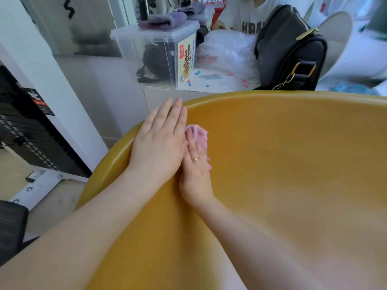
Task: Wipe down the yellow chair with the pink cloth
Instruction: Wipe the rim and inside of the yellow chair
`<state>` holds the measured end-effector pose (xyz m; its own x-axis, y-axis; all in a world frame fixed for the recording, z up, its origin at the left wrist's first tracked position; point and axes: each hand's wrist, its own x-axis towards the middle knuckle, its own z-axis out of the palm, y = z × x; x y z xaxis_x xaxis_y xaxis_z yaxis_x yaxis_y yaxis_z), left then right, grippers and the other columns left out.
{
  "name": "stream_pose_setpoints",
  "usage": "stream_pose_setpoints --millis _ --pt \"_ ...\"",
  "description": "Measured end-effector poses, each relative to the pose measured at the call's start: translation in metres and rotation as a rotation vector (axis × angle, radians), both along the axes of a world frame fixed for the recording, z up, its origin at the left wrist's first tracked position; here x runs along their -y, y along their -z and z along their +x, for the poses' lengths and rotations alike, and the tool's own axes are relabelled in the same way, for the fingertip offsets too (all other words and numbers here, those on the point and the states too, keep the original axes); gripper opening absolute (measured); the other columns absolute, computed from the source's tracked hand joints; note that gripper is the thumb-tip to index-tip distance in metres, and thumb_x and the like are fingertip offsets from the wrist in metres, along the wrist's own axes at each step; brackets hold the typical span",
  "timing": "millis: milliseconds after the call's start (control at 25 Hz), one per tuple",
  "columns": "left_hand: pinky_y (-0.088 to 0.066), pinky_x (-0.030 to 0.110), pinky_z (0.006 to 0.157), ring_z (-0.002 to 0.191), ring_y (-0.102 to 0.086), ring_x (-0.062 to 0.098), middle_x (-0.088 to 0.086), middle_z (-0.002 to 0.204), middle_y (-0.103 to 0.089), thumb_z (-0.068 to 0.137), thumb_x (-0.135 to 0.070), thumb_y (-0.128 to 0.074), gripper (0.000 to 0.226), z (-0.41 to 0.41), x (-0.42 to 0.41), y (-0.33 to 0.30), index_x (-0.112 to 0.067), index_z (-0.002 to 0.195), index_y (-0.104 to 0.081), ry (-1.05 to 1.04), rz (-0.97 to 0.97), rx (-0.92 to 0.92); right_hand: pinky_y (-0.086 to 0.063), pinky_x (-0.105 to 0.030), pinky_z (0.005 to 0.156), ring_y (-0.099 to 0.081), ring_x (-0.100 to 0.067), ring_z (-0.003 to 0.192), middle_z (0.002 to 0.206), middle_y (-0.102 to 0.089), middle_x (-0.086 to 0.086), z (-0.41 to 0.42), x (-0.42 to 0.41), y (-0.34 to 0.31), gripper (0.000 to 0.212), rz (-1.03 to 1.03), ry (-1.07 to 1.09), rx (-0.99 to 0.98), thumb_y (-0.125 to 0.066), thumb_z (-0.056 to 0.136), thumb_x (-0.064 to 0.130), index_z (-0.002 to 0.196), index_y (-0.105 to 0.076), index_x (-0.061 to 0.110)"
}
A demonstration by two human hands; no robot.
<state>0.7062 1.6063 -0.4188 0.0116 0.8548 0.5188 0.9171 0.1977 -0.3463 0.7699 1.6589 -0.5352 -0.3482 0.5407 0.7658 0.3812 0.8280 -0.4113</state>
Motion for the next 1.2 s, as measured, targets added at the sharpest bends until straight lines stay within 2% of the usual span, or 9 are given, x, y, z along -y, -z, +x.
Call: stream_pose_setpoints --millis 160,320,400,520,680,840,960,1080,1200 --pt "-0.015 0.039 0.111 0.135 -0.040 0.031 0.015 0.147 -0.039 0.064 -0.045 -0.073 0.087 -0.002 0.000 0.013 -0.003 0.136 -0.047 0.066 -0.146 -0.164 -0.024 -0.043 0.111 -0.021 -0.026 0.140 0.144 -0.037 -0.013 0.061 -0.059 -0.016 0.061 0.136 0.162 0.169 -0.033 0.075 -0.003 0.135 -0.037 0.004" --pt "0.021 0.039 0.108 0.144 0.016 0.028 0.014 0.141 0.038 0.069 -0.066 -0.061 0.126 0.006 0.005 0.011 -0.001 0.145 0.016 -0.113 -0.453 -0.218 -0.026 -0.050 0.107 -0.034 -0.044 0.130 0.141 -0.042 -0.023 0.118 -0.109 -0.046 0.080 0.125 0.573 0.100 -0.040 0.056 -0.016 0.133 -0.041 0.000" --pt "0.025 0.038 0.103 0.141 0.026 0.029 0.013 0.131 0.047 0.071 -0.064 -0.061 0.129 0.007 0.003 0.010 -0.001 0.141 0.029 -0.136 -0.510 -0.237 -0.010 -0.040 0.115 -0.026 -0.039 0.133 0.141 -0.038 -0.028 0.104 -0.102 -0.042 0.080 0.037 0.609 -0.029 -0.032 0.055 -0.017 0.133 -0.040 -0.003" --pt "0.025 0.038 0.102 0.140 0.027 0.030 0.013 0.131 0.048 0.069 -0.059 -0.066 0.132 0.006 0.002 0.013 -0.001 0.141 0.028 -0.155 -0.551 -0.234 0.004 -0.024 0.116 -0.021 -0.033 0.136 0.149 -0.028 -0.017 0.066 -0.044 0.015 0.074 -0.068 0.246 0.087 -0.027 0.063 -0.010 0.136 -0.038 0.001" --pt "0.025 0.040 0.101 0.141 0.026 0.030 0.015 0.137 0.048 0.067 -0.058 -0.068 0.134 0.009 0.003 0.013 -0.001 0.142 0.027 -0.174 -0.592 -0.260 -0.009 -0.030 0.115 -0.026 -0.029 0.137 0.151 -0.022 0.007 0.074 0.019 0.072 0.066 -0.035 -0.161 0.388 -0.026 0.074 -0.001 0.137 -0.035 0.016" --pt "0.024 0.039 0.101 0.142 0.024 0.028 0.014 0.150 0.035 0.064 -0.059 -0.070 0.135 0.011 0.003 0.012 -0.001 0.143 0.024 -0.173 -0.636 -0.234 -0.035 -0.048 0.103 -0.037 -0.039 0.129 0.135 -0.050 -0.020 0.103 -0.055 0.027 0.058 0.112 0.110 0.320 -0.031 0.072 -0.006 0.128 -0.048 0.001" --pt "0.025 0.039 0.101 0.142 0.024 0.029 0.014 0.150 0.034 0.062 -0.059 -0.070 0.137 0.010 0.002 0.013 -0.002 0.143 0.025 -0.157 -0.644 -0.232 -0.028 -0.048 0.109 -0.027 -0.040 0.133 0.137 -0.045 -0.024 0.093 -0.072 0.011 0.071 0.055 0.309 0.171 -0.027 0.062 -0.011 0.130 -0.043 -0.002" --pt "0.022 0.037 0.106 0.143 0.022 0.029 0.014 0.151 0.032 0.067 -0.054 -0.069 0.130 0.009 0.003 0.014 -0.003 0.144 0.021 -0.127 -0.607 -0.240 0.000 -0.033 0.118 -0.009 -0.032 0.141 0.147 -0.029 -0.018 0.051 -0.007 0.037 0.072 -0.154 0.071 0.159 -0.024 0.065 -0.006 0.136 -0.037 0.004" --pt "0.014 0.041 0.115 0.144 0.018 0.028 0.013 0.154 0.027 0.080 -0.045 -0.060 0.109 0.009 0.005 0.015 -0.004 0.146 0.017 -0.090 -0.556 -0.212 -0.007 -0.031 0.118 -0.019 -0.029 0.141 0.147 -0.031 -0.007 0.052 0.060 0.074 0.068 -0.163 -0.196 0.311 -0.023 0.071 -0.003 0.136 -0.038 0.008"
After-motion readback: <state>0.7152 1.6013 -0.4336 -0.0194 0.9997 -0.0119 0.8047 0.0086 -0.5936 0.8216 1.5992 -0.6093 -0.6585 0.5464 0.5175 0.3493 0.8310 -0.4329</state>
